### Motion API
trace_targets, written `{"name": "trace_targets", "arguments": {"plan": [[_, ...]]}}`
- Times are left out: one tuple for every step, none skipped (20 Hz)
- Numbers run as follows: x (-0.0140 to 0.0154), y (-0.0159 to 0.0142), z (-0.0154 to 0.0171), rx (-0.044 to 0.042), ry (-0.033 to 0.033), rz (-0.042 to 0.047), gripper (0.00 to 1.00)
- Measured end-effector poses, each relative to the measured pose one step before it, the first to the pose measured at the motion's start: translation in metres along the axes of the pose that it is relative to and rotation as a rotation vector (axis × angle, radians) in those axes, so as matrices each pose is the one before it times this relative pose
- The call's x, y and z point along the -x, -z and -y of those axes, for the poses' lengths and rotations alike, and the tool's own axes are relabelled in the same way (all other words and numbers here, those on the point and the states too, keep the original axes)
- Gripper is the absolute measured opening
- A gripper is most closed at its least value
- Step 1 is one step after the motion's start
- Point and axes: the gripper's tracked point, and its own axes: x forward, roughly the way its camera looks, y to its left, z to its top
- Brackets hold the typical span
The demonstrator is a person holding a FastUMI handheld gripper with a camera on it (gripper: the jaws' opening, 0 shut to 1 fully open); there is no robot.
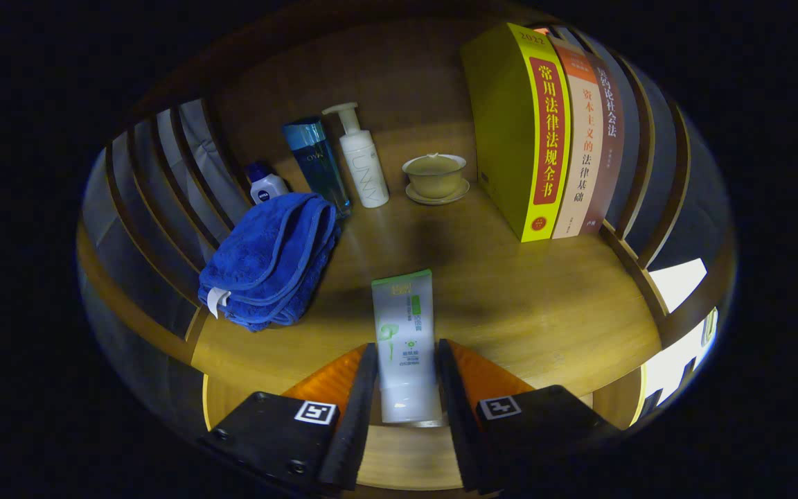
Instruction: Pull open the drawer, take out the items inside it, and place them on the countertop above the cabinet.
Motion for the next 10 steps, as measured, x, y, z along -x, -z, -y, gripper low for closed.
{"name": "trace_targets", "arguments": {"plan": [[0.00161,-0.00157,-0.00132,0.00169,-0.00440,0.00883,0.65],[0.00221,-0.00209,-0.00190,0.00303,-0.00339,0.01226,0.71],[0.00364,-0.00152,-0.00250,0.00746,-0.00562,0.01023,0.74],[0.00244,-0.00096,-0.00079,0.00907,0.00117,0.00685,0.76],[0.00305,-0.00175,-0.00123,0.00431,-0.00353,0.00903,0.78],[0.00272,-0.00020,-0.00073,0.00461,0.00175,0.00961,0.80],[0.00385,-0.00140,-0.00113,0.00274,-0.00495,0.00901,0.81],[0.00435,-0.00104,-0.00016,0.00362,0.00244,0.01026,0.85],[0.00496,-0.00149,-0.00057,0.00203,-0.00335,0.01522,0.87],[0.00459,-0.00042,-0.00144,0.00267,-0.00233,0.01009,0.89]]}}
